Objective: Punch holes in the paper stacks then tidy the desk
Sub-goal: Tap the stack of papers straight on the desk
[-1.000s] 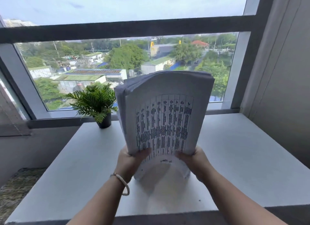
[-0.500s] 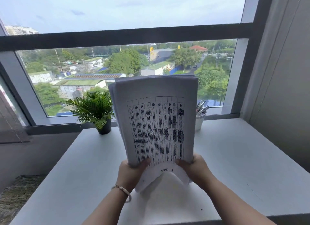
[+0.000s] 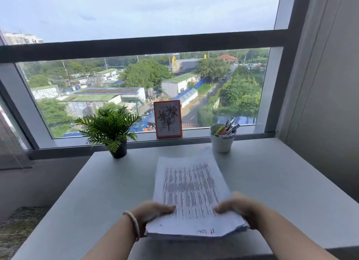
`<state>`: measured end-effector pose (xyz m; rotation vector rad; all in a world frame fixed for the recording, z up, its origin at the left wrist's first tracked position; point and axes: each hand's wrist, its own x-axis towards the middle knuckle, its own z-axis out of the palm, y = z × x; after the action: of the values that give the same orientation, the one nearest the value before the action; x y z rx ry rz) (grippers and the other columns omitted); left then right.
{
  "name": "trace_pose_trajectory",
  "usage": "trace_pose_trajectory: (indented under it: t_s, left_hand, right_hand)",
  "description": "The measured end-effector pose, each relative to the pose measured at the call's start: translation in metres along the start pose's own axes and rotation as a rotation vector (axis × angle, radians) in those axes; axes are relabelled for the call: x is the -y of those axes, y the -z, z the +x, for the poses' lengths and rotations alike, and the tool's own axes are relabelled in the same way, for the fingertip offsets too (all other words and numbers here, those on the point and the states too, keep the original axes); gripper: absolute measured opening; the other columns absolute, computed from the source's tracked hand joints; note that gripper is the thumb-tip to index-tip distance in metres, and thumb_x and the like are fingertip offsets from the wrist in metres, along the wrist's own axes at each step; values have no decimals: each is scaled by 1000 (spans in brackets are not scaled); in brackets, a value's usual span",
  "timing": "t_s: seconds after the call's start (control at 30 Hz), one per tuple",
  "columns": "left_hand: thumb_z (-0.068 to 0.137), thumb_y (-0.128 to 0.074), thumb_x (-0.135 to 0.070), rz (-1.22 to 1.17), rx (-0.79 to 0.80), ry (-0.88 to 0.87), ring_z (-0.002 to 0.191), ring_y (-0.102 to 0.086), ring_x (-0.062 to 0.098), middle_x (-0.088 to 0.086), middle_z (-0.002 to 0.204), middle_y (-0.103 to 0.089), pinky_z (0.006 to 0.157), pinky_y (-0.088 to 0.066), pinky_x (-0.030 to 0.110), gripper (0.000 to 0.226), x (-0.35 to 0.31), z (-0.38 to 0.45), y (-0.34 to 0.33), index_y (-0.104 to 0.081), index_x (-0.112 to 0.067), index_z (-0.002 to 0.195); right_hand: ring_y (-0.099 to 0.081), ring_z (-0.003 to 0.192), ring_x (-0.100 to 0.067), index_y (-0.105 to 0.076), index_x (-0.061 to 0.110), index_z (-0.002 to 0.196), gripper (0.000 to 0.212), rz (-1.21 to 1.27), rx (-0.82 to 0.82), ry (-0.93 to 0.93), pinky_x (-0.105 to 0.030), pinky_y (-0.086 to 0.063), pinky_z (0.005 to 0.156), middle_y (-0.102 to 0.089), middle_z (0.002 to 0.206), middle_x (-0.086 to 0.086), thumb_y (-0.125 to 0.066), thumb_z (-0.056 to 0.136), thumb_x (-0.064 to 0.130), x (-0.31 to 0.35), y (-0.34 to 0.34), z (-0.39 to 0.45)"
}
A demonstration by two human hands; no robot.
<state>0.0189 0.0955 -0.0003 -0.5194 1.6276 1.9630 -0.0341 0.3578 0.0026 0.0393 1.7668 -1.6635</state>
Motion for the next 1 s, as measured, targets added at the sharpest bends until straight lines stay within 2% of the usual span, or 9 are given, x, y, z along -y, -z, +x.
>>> trace_pose_trajectory:
  t_s: [0.1, 0.23, 0.37, 0.53, 0.63, 0.7, 0.83, 0.97, 1.0]
  left_hand:
    - [83, -63, -1, 6, -68, 19, 66, -71, 30, 28, 100, -68, 58, -59, 36, 22, 12, 5, -3, -66, 15, 97]
    - [86, -67, -20, 266, -438, -149, 69, -68, 21, 10, 82, -70, 58, -55, 27, 29, 15, 14, -5, -67, 4, 102]
    - [91, -57, -20, 529, -563, -215, 79, -60, 14, 0, 89, -64, 64, -42, 17, 18, 22, 6, -7, -60, -10, 106]
    - [57, -60, -46, 572, -519, -184, 90, -64, 15, -2, 97, -69, 81, -49, 26, 57, 25, 2, -1, -63, -13, 103]
    - [59, -62, -42, 675, -470, -118, 84, -61, 15, -1, 91, -67, 76, -49, 22, 30, 10, -2, -1, -59, -21, 80]
    - [54, -63, -41, 663, -463, -108, 82, -63, 20, 4, 85, -67, 80, -52, 28, 37, 0, 1, 7, -65, -15, 81]
    - [63, -76, -26, 425, -498, -52, 71, -60, 28, 12, 70, -54, 69, -56, 39, 36, -21, 13, 27, -58, 0, 81]
    - [85, -67, -18, 312, -578, -106, 67, -58, 27, 12, 72, -57, 57, -44, 28, 21, -44, 34, 37, -54, -2, 79]
    - [86, -67, -17, 263, -568, -115, 76, -63, 31, 15, 81, -62, 61, -47, 31, 20, -49, 40, 37, -57, 0, 86]
  right_hand:
    - [-68, 85, -36, -65, -11, 112, 77, -19, -17, -122, -51, -51, 93, -64, 115, -29, -89, 42, 5, -16, 8, 11]
    - [-68, 85, -36, -63, 2, 117, 56, -19, -135, -129, -49, -50, 92, -70, 102, -16, -78, 76, 38, -23, 11, 20]
    - [-70, 63, -30, -64, -5, 100, 17, -63, -212, -21, -35, -58, 57, -72, 87, -25, -49, 95, 3, -26, -2, 15]
    - [-70, 70, -27, -67, 2, 93, 19, -198, -215, 9, -36, -59, 66, -72, 91, -20, -48, 94, 2, -24, -4, 14]
    - [-71, 81, -20, -68, 7, 98, 27, -488, -269, -13, -33, -59, 78, -73, 93, -8, -55, 82, 25, -16, -7, 11]
    - [-68, 92, -18, -65, 11, 109, 50, -651, -328, -33, -33, -56, 85, -71, 104, -4, -55, 70, 40, -7, -5, 12]
    - [-56, 115, -22, -52, 11, 129, 48, -752, -474, 7, -27, -44, 93, -57, 129, -8, -54, 90, 38, 14, 1, 22]
    - [-51, 93, -22, -57, 22, 81, 11, -568, -563, 134, -26, -36, 75, -57, 87, 1, -52, 90, 21, 34, 4, 47]
    - [-52, 98, -23, -62, 20, 88, 11, -513, -565, 143, -26, -35, 76, -60, 92, -1, -52, 91, 18, 38, 4, 53]
